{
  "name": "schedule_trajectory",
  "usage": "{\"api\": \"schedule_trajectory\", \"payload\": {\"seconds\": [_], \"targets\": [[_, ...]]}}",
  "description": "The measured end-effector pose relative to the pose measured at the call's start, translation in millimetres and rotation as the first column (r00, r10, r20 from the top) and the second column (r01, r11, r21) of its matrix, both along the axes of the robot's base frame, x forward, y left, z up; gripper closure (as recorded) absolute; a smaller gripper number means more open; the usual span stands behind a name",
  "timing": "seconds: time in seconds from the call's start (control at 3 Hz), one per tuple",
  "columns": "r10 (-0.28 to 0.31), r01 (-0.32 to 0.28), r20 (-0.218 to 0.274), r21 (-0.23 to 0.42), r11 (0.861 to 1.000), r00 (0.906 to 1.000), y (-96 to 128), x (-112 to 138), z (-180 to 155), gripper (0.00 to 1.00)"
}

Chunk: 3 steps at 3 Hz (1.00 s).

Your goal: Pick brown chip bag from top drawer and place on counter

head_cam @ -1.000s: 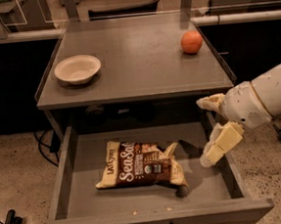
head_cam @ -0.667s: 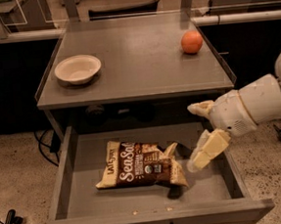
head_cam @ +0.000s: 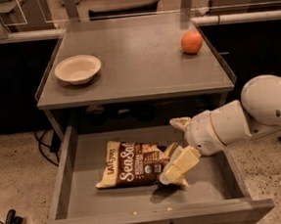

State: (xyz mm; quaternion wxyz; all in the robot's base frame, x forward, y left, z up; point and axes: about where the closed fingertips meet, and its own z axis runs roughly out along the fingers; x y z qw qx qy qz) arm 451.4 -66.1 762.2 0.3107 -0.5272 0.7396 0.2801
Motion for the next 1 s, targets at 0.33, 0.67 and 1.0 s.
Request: {"api": "schedule_trajectory", "payload": {"seconds": [0.33, 0.67, 1.0], "targets": [[-0.029, 0.029, -0.002, -0.017, 0.999, 0.9996, 14.7, 3.6, -24.0, 0.0], [-0.043, 0.043, -0.003, -0.063, 0.997, 0.9991, 23.3, 10.8, -52.5, 0.0], [-0.044, 0.041, -0.021, -0.12, 0.992, 0.9988, 26.7, 24.9, -91.2, 0.0]]}}
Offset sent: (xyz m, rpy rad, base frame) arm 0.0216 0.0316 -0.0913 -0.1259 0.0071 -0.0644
